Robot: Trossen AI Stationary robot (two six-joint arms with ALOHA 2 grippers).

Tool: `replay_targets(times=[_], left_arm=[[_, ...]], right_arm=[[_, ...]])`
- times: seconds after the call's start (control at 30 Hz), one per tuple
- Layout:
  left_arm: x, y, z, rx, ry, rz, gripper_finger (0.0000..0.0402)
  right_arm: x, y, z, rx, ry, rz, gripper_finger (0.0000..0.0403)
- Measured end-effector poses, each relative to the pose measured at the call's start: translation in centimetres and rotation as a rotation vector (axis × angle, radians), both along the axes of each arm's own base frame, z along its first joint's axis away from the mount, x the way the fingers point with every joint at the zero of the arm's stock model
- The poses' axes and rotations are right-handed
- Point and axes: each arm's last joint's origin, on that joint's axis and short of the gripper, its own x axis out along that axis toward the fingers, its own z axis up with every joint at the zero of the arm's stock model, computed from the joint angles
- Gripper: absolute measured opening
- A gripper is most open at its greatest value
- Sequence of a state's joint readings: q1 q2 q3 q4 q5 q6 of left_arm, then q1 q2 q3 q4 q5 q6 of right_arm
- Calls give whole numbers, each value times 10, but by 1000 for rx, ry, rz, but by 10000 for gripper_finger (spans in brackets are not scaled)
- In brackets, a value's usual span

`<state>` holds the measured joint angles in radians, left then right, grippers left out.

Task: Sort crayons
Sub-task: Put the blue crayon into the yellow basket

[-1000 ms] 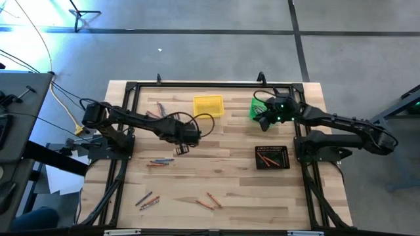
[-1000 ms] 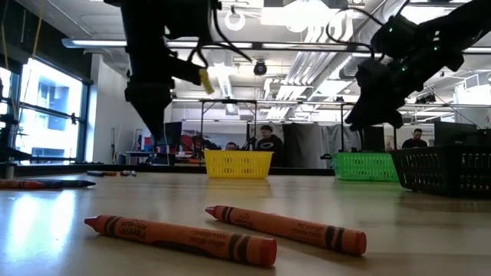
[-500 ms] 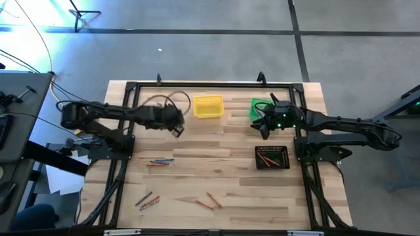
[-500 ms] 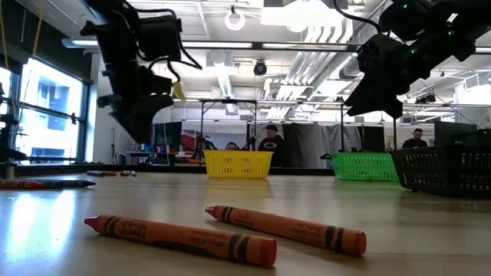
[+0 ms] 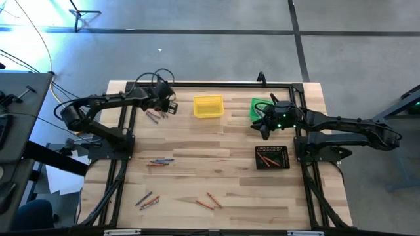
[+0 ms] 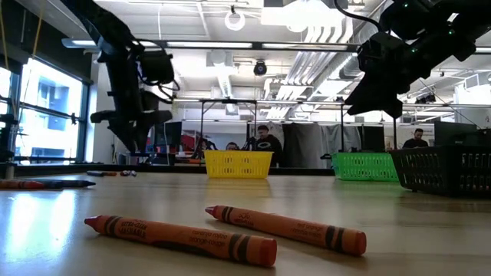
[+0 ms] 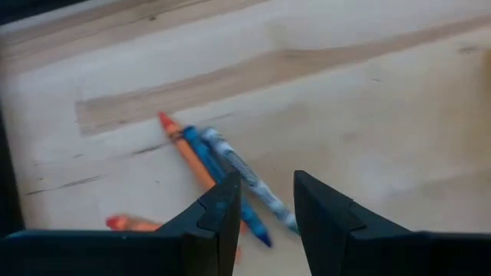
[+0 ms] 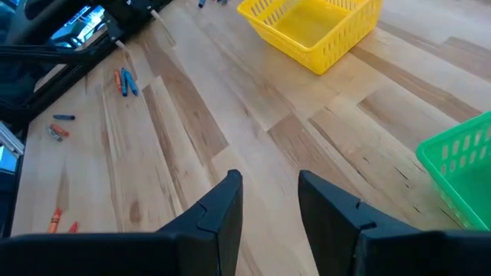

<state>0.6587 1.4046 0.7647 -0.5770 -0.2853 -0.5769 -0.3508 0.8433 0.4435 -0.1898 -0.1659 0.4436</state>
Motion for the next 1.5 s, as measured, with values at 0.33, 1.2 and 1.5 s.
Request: replay_targets(times=[0.33, 1.2, 1.5], left_arm=[[-24, 2, -6, -140, 139, 64, 106], [-27, -7, -8, -213, 391, -529, 106], [-21, -10, -8, -220, 334, -637, 106]], right_arm=[[0, 0, 0, -17, 4, 20, 122], [-2, 1, -3, -21, 34, 29, 122], [-1, 0, -2, -6, 25, 0, 122]])
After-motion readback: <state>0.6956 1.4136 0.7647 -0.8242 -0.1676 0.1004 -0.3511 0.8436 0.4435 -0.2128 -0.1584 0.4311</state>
